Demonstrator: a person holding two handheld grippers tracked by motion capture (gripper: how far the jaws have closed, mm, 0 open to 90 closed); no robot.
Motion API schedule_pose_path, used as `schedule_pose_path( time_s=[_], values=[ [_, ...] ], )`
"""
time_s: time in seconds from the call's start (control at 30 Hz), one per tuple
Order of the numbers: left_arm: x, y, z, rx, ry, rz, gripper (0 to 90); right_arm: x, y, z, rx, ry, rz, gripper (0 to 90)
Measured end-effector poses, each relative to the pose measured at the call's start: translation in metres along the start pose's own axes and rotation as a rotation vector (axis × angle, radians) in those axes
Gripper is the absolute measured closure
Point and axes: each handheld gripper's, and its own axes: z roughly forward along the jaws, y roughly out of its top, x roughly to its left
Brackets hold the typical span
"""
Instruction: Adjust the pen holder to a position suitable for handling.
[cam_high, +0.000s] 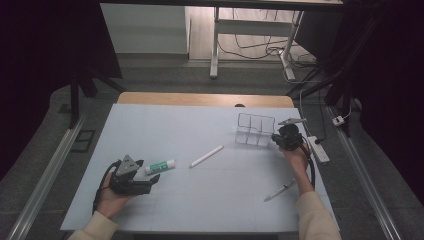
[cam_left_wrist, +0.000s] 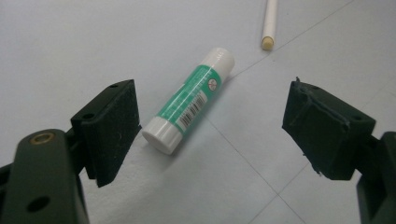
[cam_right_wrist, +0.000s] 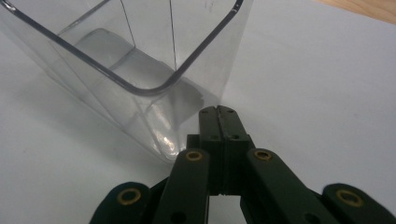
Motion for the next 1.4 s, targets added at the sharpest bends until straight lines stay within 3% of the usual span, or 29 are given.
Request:
schedule_pose_path(
  time_s=[1.4],
  values=[
    [0.0, -0.001, 0.0, 0.004, 0.003, -0.005, 19.3, 0.031, 0.026, 0.024, -0.01, 0.038, -0.067, 89.1]
  ],
)
